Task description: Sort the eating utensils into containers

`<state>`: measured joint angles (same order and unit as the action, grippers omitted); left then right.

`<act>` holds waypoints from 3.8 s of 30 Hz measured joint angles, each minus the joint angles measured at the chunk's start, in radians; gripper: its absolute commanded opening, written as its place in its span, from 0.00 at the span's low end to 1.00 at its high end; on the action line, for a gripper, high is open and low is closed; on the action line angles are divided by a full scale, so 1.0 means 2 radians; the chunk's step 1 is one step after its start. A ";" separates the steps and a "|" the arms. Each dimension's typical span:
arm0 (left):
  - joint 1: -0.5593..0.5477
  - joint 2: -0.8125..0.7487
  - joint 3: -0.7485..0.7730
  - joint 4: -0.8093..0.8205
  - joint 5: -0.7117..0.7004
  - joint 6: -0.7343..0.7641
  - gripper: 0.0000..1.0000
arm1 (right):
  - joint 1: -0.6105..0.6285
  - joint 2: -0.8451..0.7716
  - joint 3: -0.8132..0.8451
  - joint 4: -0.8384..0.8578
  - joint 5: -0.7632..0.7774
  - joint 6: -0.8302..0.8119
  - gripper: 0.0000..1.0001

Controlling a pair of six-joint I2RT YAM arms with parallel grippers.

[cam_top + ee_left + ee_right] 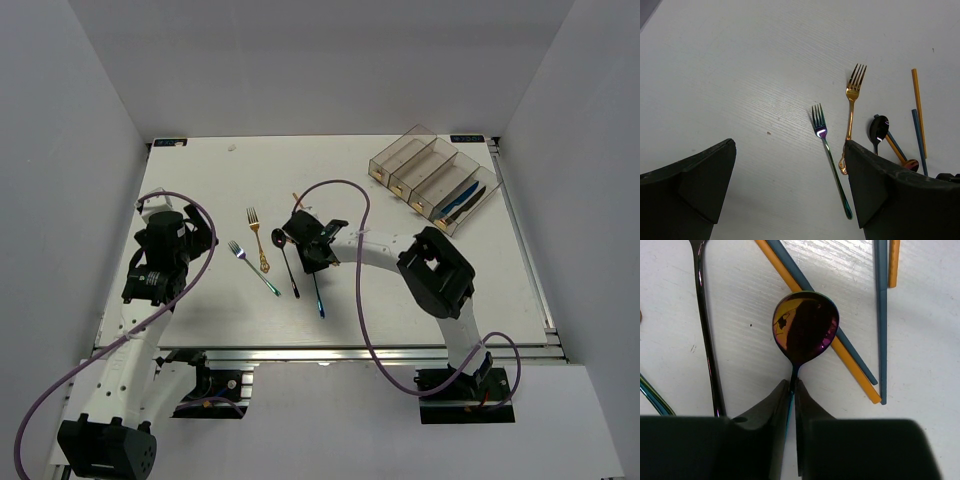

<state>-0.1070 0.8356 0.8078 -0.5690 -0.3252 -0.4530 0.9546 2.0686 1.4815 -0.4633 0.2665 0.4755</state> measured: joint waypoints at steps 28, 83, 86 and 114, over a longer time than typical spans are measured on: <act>0.000 -0.012 0.000 0.000 0.000 0.000 0.98 | -0.179 -0.175 -0.048 0.079 -0.103 0.013 0.00; 0.000 0.009 0.000 0.000 -0.002 0.000 0.98 | -0.248 -0.039 0.154 0.064 -0.090 -0.074 0.56; 0.000 0.014 0.000 -0.003 -0.006 0.000 0.98 | -0.122 -0.034 0.138 0.057 -0.054 -0.077 0.51; 0.000 0.010 0.000 -0.004 -0.011 0.000 0.98 | 0.030 0.099 0.178 -0.022 0.023 -0.056 0.34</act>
<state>-0.1070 0.8551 0.8078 -0.5762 -0.3477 -0.4538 1.0138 2.2662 1.8378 -0.5068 0.3134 0.3630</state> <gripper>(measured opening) 0.981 0.346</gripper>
